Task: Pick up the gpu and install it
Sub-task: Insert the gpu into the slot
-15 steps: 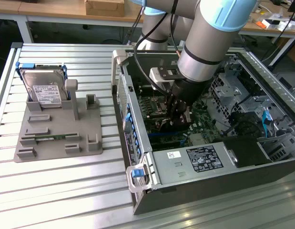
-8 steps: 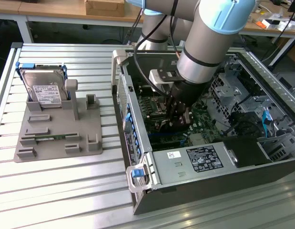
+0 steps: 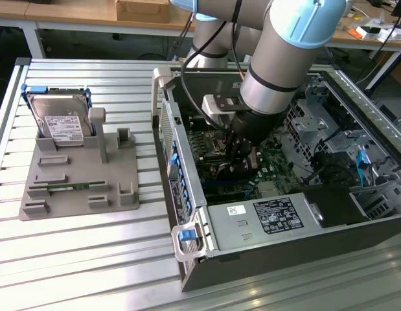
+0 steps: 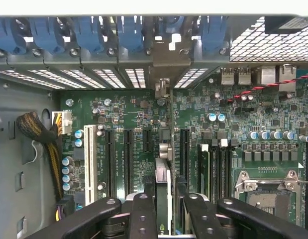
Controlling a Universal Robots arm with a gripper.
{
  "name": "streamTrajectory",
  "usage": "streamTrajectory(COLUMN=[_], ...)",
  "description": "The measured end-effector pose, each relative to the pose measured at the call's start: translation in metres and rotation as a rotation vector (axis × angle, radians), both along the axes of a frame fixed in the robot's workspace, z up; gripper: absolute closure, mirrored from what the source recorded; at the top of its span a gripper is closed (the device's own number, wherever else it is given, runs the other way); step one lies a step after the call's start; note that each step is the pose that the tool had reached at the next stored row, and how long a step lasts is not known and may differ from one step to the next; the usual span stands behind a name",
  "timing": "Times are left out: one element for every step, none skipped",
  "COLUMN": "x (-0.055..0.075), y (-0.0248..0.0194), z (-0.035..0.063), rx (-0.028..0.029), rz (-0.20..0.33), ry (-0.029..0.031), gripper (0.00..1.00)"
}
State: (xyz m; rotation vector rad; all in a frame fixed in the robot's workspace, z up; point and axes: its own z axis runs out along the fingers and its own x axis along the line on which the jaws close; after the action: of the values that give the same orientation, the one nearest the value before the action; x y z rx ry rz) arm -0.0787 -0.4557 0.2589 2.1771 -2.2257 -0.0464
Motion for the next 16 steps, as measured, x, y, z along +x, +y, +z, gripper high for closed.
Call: streamTrajectory(x=[0.000, 0.000, 0.000, 0.000, 0.000, 0.000, 0.000, 0.000, 0.000, 0.000, 0.000, 0.000, 0.000, 0.000, 0.000, 0.000], y=[0.0000, -0.0001, 0.0000, -0.0001, 0.0000, -0.0001, 0.0001, 0.0000, 0.0000, -0.0001, 0.0010, 0.0036, 0.0077, 0.0106, 0.0132, 0.0142], z=[-0.0001, -0.0006, -0.0026, -0.0038, -0.0040, -0.0040, -0.0047, -0.0043, -0.0040, -0.0031, 0.0019, 0.0103, 0.0175, 0.0219, 0.0269, 0.0296], rx=[-0.0001, -0.0001, 0.0010, 0.0013, 0.0016, 0.0016, 0.0034, 0.0023, 0.0017, 0.0014, 0.0018, 0.0017, 0.0020, 0.0018, 0.0015, 0.0018], rz=[-0.002, -0.002, -0.002, -0.002, -0.002, -0.002, -0.002, -0.002, -0.002, -0.002, -0.002, -0.002, -0.002, -0.002, -0.002, -0.002], ry=[0.0001, 0.0002, 0.0001, 0.0002, 0.0001, 0.0001, -0.0009, -0.0002, 0.0001, 0.0001, 0.0000, 0.0000, -0.0001, -0.0001, 0.0001, -0.0001], gripper=[0.73, 0.73, 0.73, 0.73, 0.73, 0.73, 0.72, 0.66, 0.60, 0.60, 0.60, 0.60, 0.61, 0.68, 0.74, 0.80])
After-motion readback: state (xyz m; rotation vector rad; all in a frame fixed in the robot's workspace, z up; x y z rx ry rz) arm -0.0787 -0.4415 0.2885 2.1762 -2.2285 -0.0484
